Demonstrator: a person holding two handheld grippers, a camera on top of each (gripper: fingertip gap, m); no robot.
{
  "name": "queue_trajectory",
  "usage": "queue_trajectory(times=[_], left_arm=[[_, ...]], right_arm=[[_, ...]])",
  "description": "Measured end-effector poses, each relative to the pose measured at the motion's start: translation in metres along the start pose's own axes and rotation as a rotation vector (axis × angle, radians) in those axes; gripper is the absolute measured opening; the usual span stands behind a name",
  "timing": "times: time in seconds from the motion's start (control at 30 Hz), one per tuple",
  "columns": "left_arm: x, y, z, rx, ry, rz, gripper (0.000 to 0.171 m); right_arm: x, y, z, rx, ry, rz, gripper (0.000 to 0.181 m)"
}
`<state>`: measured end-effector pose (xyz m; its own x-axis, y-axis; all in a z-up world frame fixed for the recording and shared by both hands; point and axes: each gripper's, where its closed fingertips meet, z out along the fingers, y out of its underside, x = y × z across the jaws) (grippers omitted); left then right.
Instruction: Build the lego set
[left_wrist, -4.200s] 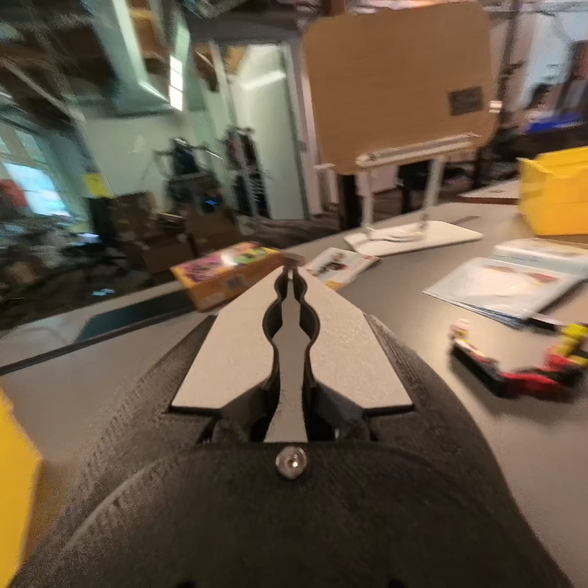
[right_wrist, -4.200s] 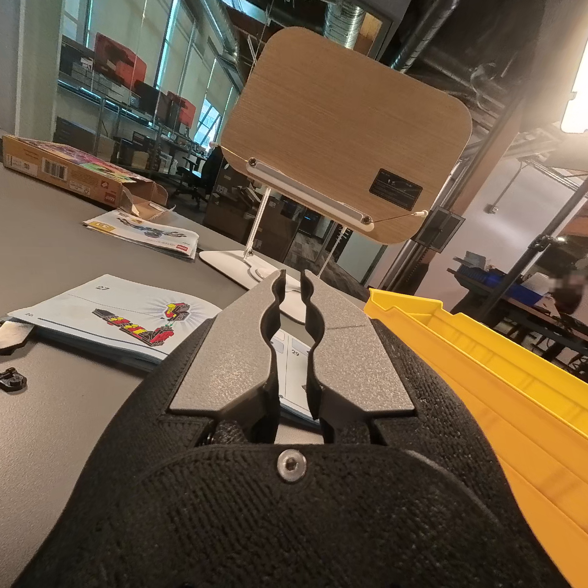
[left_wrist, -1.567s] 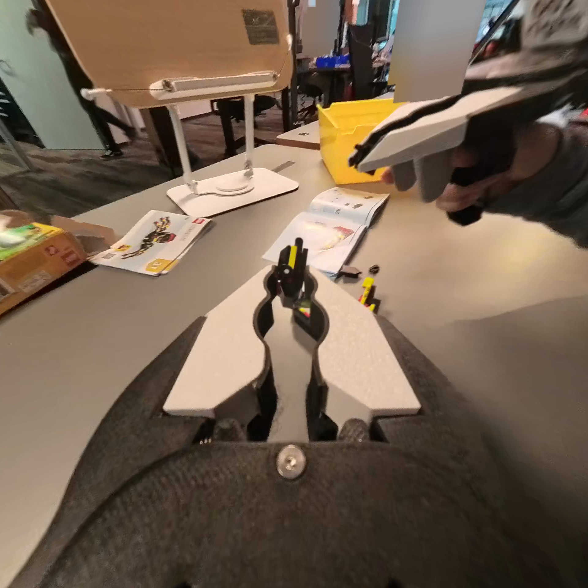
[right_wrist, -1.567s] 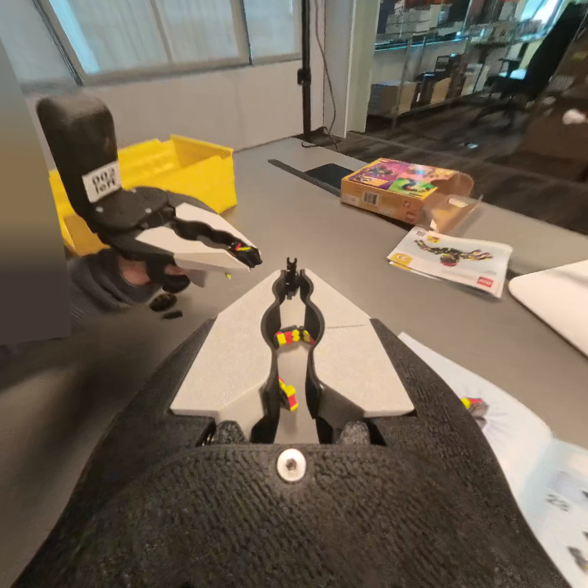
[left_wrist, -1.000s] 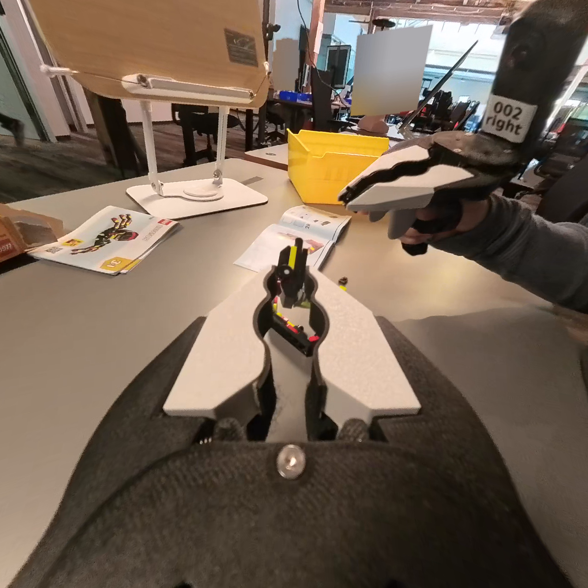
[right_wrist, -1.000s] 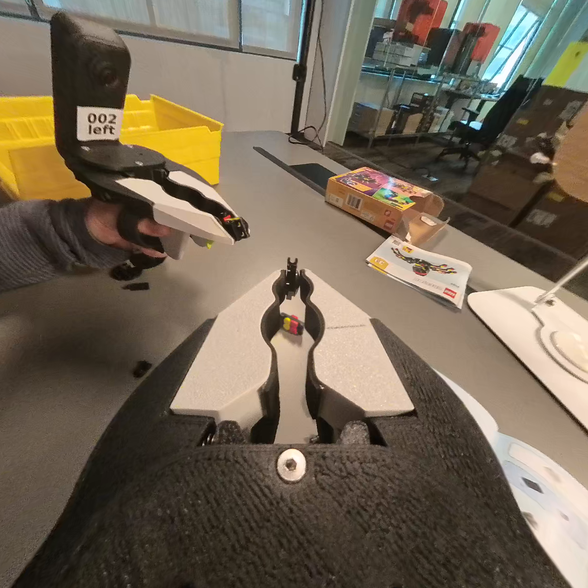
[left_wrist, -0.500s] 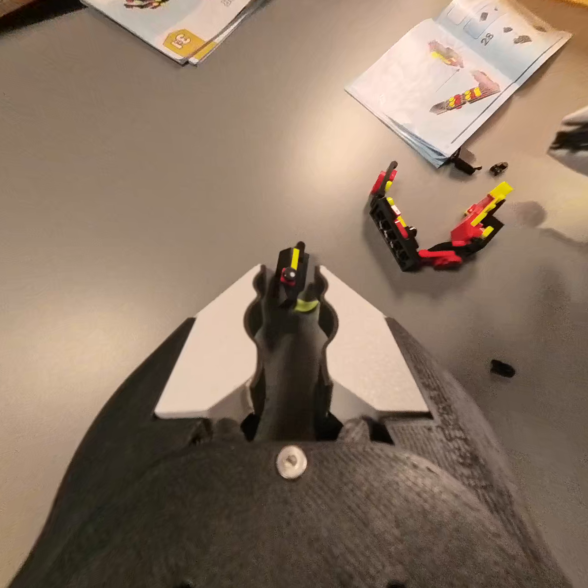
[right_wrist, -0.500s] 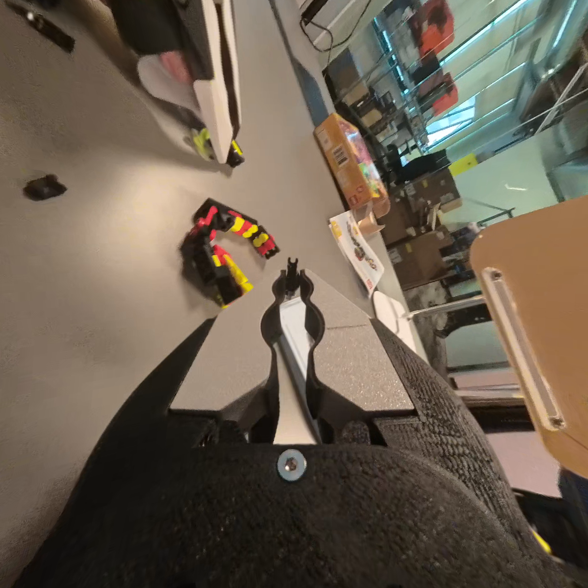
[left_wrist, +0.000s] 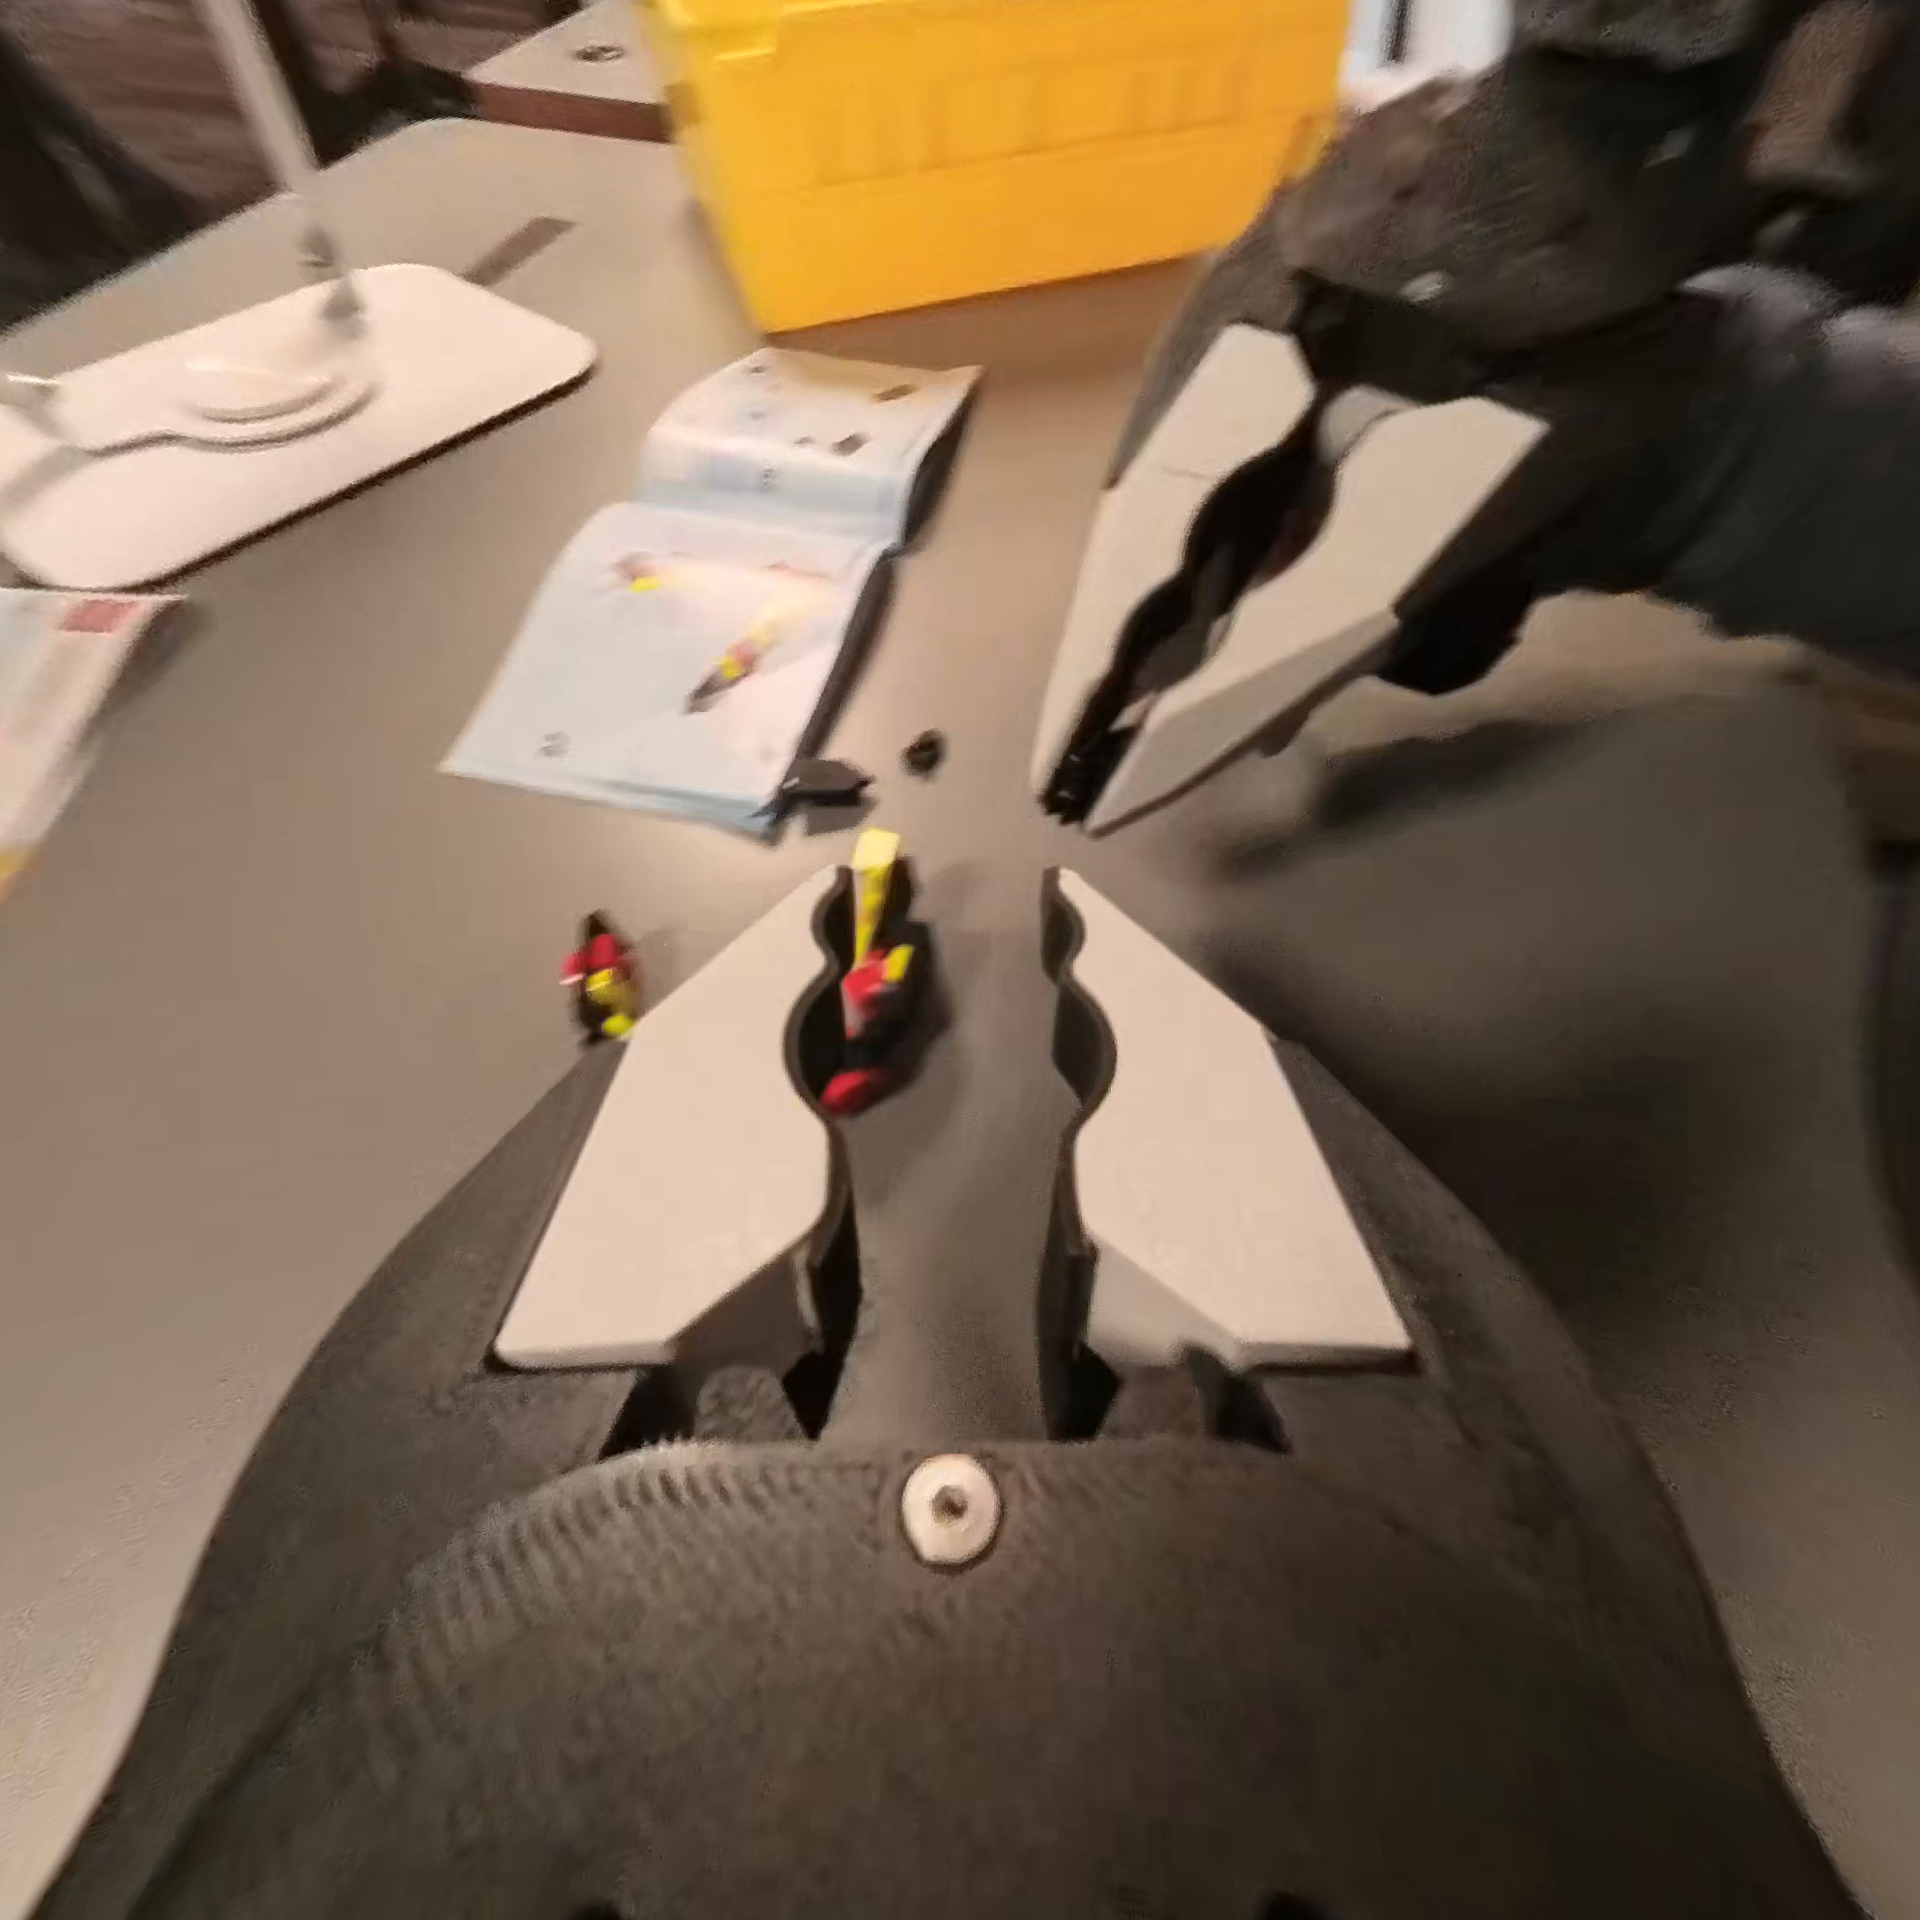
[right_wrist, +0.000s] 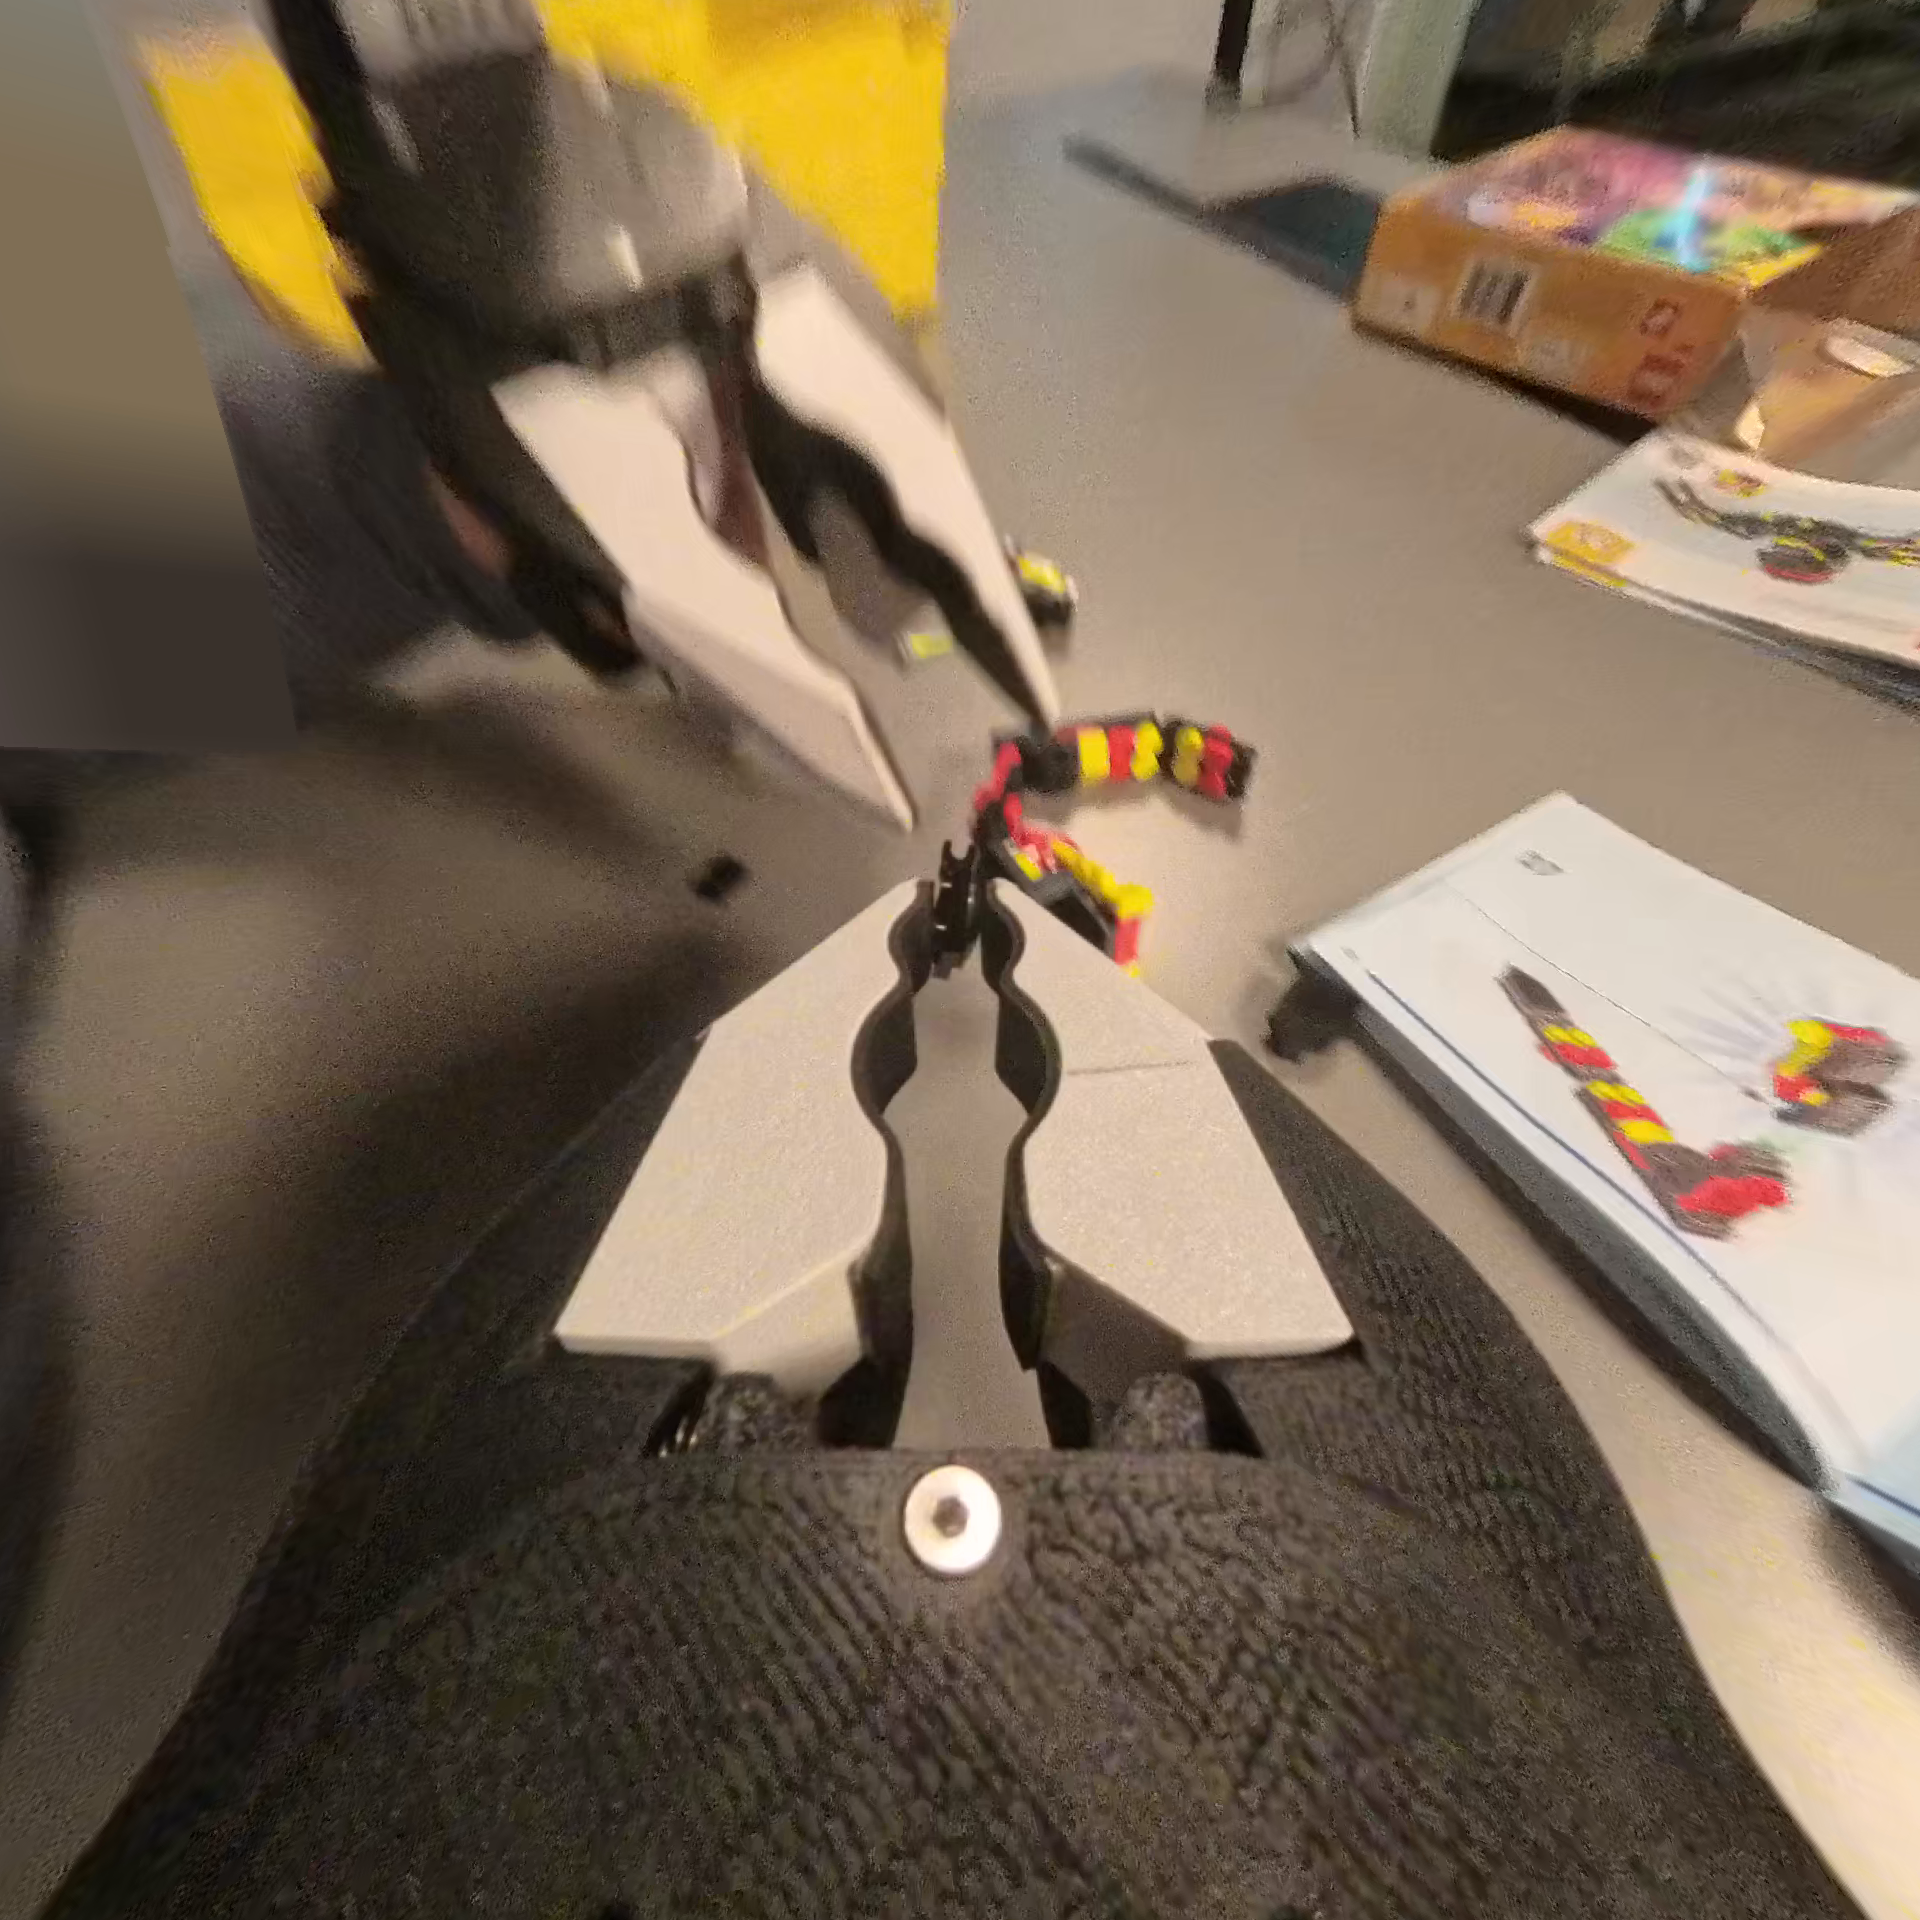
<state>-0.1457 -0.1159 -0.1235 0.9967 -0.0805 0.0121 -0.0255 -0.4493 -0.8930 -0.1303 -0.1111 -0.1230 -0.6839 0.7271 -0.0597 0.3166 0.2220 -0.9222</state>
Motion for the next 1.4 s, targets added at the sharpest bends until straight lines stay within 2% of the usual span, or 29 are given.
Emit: queue_trajectory(times=[0.13,0.2,0.27,0.37,0.47,0.6,0.77,0.83,1.0,1.17,1.4], left_arm=[[0.026,-0.031,-0.001,0.184,0.215,-0.171,0.031],[0.035,-0.046,-0.004,0.275,0.290,-0.223,0.031],[0.037,-0.059,-0.006,0.357,0.302,-0.226,0.031],[0.031,-0.066,-0.007,0.414,0.214,-0.173,0.032],[0.023,-0.063,-0.003,0.403,0.098,-0.112,0.035],[0.009,-0.053,0.010,0.336,-0.062,-0.070,0.038],[0.001,-0.050,0.014,0.311,-0.187,-0.013,0.037],[0.002,-0.047,0.015,0.297,-0.195,0.003,0.036],[0.007,-0.043,0.018,0.277,-0.178,0.008,0.035],[0.009,-0.040,0.018,0.258,-0.170,0.017,0.036],[0.007,-0.038,0.016,0.258,-0.160,-0.012,0.036]], right_arm=[[-0.012,-0.050,-0.025,0.345,-0.226,0.285,0.007],[-0.010,-0.065,-0.037,0.463,-0.312,0.398,0.006],[-0.008,-0.072,-0.044,0.516,-0.370,0.464,0.006],[0.000,-0.071,-0.047,0.531,-0.342,0.476,0.006],[0.014,-0.050,-0.038,0.407,-0.191,0.408,0.006],[0.036,-0.006,-0.026,0.064,0.069,0.318,0.007],[0.040,0.055,-0.042,-0.416,0.230,0.134,0.007],[0.039,0.068,-0.049,-0.507,0.256,0.087,0.006],[0.030,0.082,-0.048,-0.534,0.239,0.121,0.007],[0.030,0.082,-0.048,-0.491,0.248,0.175,0.007],[0.032,0.080,-0.049,-0.444,0.274,0.207,0.020]])
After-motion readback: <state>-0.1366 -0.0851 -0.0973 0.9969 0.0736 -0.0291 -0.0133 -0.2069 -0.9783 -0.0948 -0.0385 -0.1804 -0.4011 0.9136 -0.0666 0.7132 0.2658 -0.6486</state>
